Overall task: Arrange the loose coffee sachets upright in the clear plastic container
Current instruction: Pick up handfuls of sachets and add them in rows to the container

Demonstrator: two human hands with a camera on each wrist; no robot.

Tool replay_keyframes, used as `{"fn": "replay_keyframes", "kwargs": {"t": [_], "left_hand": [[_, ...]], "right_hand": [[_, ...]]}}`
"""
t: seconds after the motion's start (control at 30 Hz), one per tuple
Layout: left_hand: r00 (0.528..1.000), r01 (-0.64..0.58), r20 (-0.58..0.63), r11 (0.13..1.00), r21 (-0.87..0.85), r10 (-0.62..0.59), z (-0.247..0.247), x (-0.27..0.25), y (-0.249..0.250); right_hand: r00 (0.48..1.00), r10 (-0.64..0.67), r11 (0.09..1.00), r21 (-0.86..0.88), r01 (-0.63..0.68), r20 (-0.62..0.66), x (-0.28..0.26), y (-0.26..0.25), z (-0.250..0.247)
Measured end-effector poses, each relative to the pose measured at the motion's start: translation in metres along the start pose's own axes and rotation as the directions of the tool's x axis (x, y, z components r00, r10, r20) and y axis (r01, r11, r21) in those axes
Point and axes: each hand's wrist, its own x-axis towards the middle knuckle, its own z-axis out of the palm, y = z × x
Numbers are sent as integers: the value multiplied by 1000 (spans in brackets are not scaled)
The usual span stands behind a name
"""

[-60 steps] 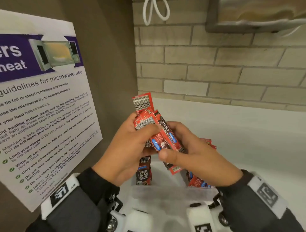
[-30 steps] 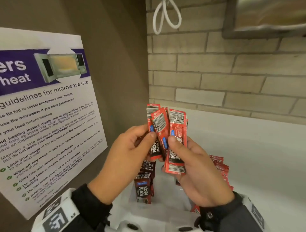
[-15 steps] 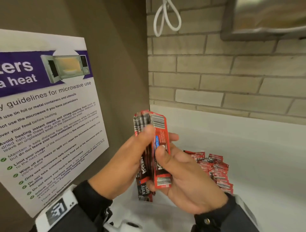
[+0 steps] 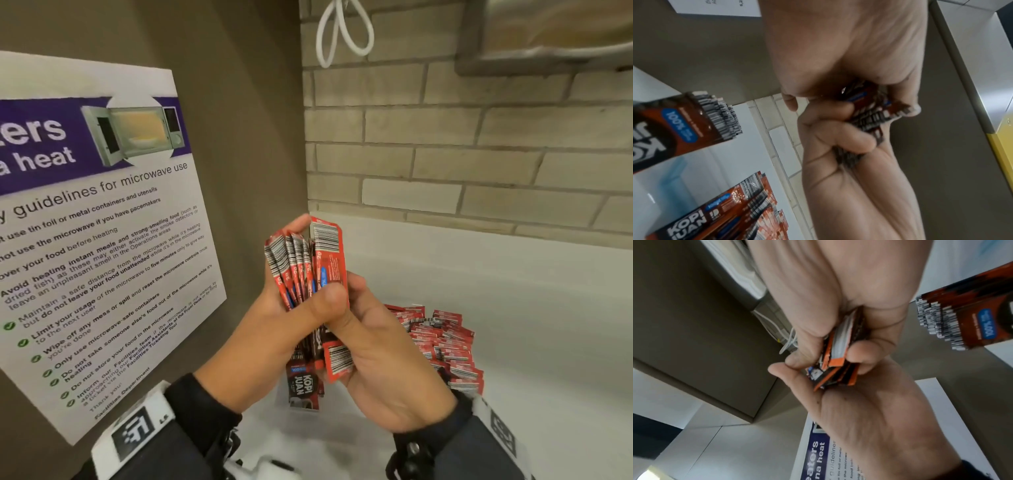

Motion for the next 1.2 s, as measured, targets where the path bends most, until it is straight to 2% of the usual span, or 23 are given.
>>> {"fn": "replay_keyframes", "kwargs": {"t": [0.1,0.17,0.23,0.33,0.5,0.6,0.67,0.8,0.93,1.1,1.2], "left_hand": [[997,11,-74,993,-115,-19,-2,3,-1],[991,-6,-128,971,-239,-26,-7,5,0],[986,-7,-163,967,-255,-36,-11,8,0],[985,42,-154,978,-206,-75,-10,9,-1],[994,110,-9,987,-119,-112,-9,6,-7],[992,113,-57,994,7,-112,-14,10,-3],[994,84,-80,992,91,-77,-15,12,-2],[1000,22,-11,987,157,-21,-6,9,0],[989,60,119,970,236,-90,-2,7,5],[973,95,171,948,305,-153,-5,9,10],[949,102,231,904,414,-213,-3,9,17]], "right_hand": [[999,-54,998,25,54,4,2,3,-1],[999,-44,996,78,44,1,3,5,-3],[1000,-18,996,90,17,4,4,6,-4],[1000,1,999,41,-2,15,6,12,-3],[997,55,993,99,-60,46,9,16,-6],[989,123,989,73,-129,80,10,11,-16],[984,141,990,-38,-138,106,11,7,-21],[989,58,941,-339,-9,133,12,8,-19],[983,35,915,-402,42,182,11,9,-17],[981,72,894,-448,17,179,9,8,-17],[982,66,894,-448,20,176,8,5,-18]]}}
